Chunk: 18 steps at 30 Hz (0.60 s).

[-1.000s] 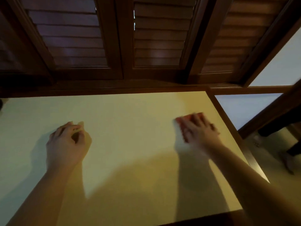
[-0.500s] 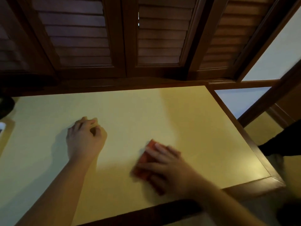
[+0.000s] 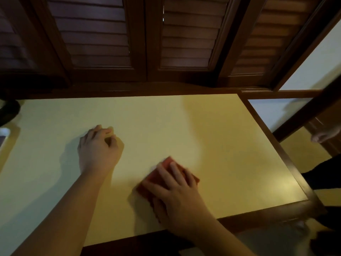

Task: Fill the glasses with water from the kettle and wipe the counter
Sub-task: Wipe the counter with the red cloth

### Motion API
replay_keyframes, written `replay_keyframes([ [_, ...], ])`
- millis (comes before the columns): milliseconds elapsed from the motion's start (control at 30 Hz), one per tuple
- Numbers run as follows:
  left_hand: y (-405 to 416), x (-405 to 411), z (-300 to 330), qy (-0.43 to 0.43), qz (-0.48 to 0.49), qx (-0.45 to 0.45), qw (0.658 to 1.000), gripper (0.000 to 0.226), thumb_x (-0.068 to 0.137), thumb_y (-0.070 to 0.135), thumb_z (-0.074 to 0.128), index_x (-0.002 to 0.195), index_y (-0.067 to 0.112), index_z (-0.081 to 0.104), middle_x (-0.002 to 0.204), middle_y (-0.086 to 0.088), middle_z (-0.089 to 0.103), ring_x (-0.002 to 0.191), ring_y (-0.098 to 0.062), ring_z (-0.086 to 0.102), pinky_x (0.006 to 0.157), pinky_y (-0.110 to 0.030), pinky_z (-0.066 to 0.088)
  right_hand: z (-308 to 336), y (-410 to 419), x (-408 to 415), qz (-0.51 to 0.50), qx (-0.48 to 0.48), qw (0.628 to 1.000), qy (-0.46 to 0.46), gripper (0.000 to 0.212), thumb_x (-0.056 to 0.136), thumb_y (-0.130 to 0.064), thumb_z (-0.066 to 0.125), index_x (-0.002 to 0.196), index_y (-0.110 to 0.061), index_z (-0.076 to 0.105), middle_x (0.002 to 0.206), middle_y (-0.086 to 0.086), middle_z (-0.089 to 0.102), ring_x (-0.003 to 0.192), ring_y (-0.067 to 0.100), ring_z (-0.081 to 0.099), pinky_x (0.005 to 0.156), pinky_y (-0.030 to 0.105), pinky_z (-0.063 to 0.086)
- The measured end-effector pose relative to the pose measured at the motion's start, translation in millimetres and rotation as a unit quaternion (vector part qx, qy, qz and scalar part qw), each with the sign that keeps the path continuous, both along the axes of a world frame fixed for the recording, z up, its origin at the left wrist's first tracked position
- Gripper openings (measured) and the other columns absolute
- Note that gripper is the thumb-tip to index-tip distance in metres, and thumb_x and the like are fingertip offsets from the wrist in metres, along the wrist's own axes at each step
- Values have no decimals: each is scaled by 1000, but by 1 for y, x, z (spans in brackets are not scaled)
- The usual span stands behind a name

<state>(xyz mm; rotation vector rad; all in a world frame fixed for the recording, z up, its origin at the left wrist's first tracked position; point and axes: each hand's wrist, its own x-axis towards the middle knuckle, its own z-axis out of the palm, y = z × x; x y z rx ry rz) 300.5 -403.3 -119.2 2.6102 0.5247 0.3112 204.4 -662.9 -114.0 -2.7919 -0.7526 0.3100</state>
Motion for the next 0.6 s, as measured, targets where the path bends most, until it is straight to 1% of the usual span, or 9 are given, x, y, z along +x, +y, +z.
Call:
replay_keyframes([
  [67, 1, 1, -2, -2, -2, 7, 1000, 38, 101, 29, 57, 137, 25, 69, 157, -5, 55, 144, -33, 46, 121, -55, 37, -3, -21, -7, 55, 13, 998, -42, 52, 105, -58, 38, 156, -61, 32, 180, -9, 17, 167, 31, 9, 129, 60, 18],
  [133, 2, 2, -5, -3, 2, 11, 1000, 37, 102, 30, 57, 136, 25, 70, 157, -5, 55, 144, -34, 46, 120, -56, 37, -9, -74, 12, -22, 12, 998, -52, 52, 104, -64, 37, 155, -62, 34, 176, -12, 27, 165, 27, 21, 124, 55, 32],
  [167, 2, 3, -6, -3, 3, 12, 1000, 37, 102, 31, 57, 135, 25, 70, 157, -5, 55, 143, -34, 46, 120, -56, 38, -9, -106, 26, -83, -4, 996, -36, 55, 104, -71, 29, 158, -62, 28, 175, -12, 26, 165, 27, 22, 122, 56, 34],
  [200, 1, 4, -7, -1, 5, 15, 1000, 36, 102, 31, 57, 135, 25, 70, 157, -5, 55, 143, -35, 46, 119, -56, 38, -9, -141, 40, -148, -24, 989, -12, 60, 102, -76, 20, 160, -62, 19, 176, -10, 21, 165, 29, 19, 123, 59, 33],
  [267, 0, 5, -7, 3, 11, 19, 1000, 35, 101, 30, 57, 133, 23, 70, 157, -5, 55, 142, -36, 47, 119, -57, 39, -7, -196, 64, -283, -49, 958, 14, 61, 104, -72, 21, 161, -60, 2, 178, -8, 6, 166, 35, 5, 126, 69, 24],
  [333, 0, 6, -8, 5, 16, 21, 1000, 35, 101, 30, 58, 132, 23, 70, 156, -6, 55, 141, -37, 47, 118, -57, 39, -2, -214, 82, -415, -46, 908, 29, 66, 107, -60, 31, 164, -55, -1, 181, 3, -1, 165, 42, -3, 127, 74, 14],
  [400, 0, 6, -8, 8, 17, 19, 1000, 35, 100, 30, 57, 132, 24, 69, 157, -5, 54, 142, -36, 46, 119, -57, 39, -2, -187, 91, -484, -36, 873, 47, 68, 108, -58, 33, 168, -51, 0, 181, 7, -2, 164, 45, -6, 127, 75, 10],
  [467, 1, 6, -9, 10, 15, 19, 1000, 36, 100, 31, 57, 134, 25, 69, 158, -4, 53, 143, -35, 46, 119, -57, 38, -5, -135, 85, -435, -20, 899, 47, 68, 107, -62, 33, 166, -53, 1, 181, 6, -2, 164, 45, -7, 125, 76, 10],
  [600, 2, 5, -9, 5, 7, 15, 1000, 38, 102, 32, 56, 138, 26, 68, 159, -3, 53, 144, -34, 46, 121, -57, 38, -5, -29, 15, -102, 13, 995, 2, 60, 104, -62, 31, 162, -60, 14, 181, 3, 8, 165, 44, 0, 124, 72, 14],
])
